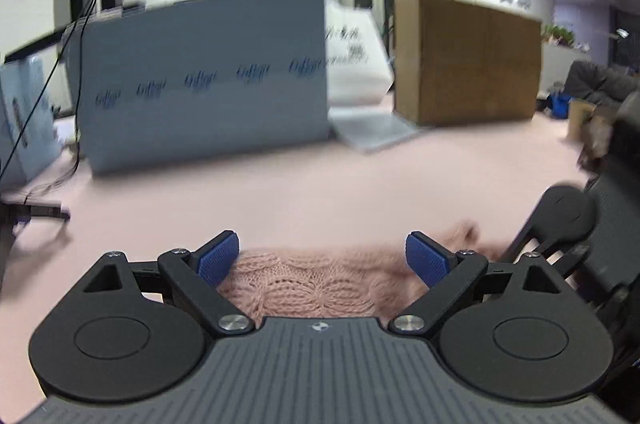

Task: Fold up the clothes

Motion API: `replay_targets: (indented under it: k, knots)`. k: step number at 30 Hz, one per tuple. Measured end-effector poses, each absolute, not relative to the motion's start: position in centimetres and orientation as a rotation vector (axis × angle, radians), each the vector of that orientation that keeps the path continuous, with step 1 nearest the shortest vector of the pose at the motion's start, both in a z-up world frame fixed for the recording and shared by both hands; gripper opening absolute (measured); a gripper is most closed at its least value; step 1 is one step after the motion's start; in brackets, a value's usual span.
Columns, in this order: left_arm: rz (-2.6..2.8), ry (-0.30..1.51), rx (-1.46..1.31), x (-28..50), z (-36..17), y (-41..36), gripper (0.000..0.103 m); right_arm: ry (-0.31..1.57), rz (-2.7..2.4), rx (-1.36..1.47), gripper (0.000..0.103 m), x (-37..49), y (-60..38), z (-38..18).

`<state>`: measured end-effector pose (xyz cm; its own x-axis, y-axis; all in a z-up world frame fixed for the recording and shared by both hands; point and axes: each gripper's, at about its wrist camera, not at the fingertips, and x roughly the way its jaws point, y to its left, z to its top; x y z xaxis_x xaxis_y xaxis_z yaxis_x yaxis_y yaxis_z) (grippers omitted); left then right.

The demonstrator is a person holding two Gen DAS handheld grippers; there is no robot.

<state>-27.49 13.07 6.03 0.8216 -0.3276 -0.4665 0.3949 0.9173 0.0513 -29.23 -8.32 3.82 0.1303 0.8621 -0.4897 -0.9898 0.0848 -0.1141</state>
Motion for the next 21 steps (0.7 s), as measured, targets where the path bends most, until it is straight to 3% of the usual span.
replay_targets:
  k: [8,9,11,13,14,21]
  knots:
    - [-0.387,0.375,0.137,-26.9,3.8,14.1,0.095,0.354,1.349,-0.472,0.016,-28.6,-8.3,2.9]
    - [-0.377,0.372,0.147,-25.9,3.5,13.6,0.095,0.342,1.333,-0.470,0.021,-28.7,-8.4,2.9]
    - [-0.363,0.383,0.129,-24.3,3.2,13.1,0.095,0.302,1.297,-0.439,0.042,-29.0,-9.0,3.1]
    - [-0.353,0.423,0.043,-21.8,3.0,13.4,0.095,0.287,1.266,-0.391,0.079,-28.9,-9.9,3.7]
    - [-0.348,0.445,0.017,-21.0,2.9,13.6,0.095,0.276,1.241,-0.351,0.085,-28.7,-10.6,3.9]
    - [-0.334,0.398,0.020,-23.0,4.3,15.9,0.094,0.302,0.950,0.026,0.089,-26.3,-15.1,4.9]
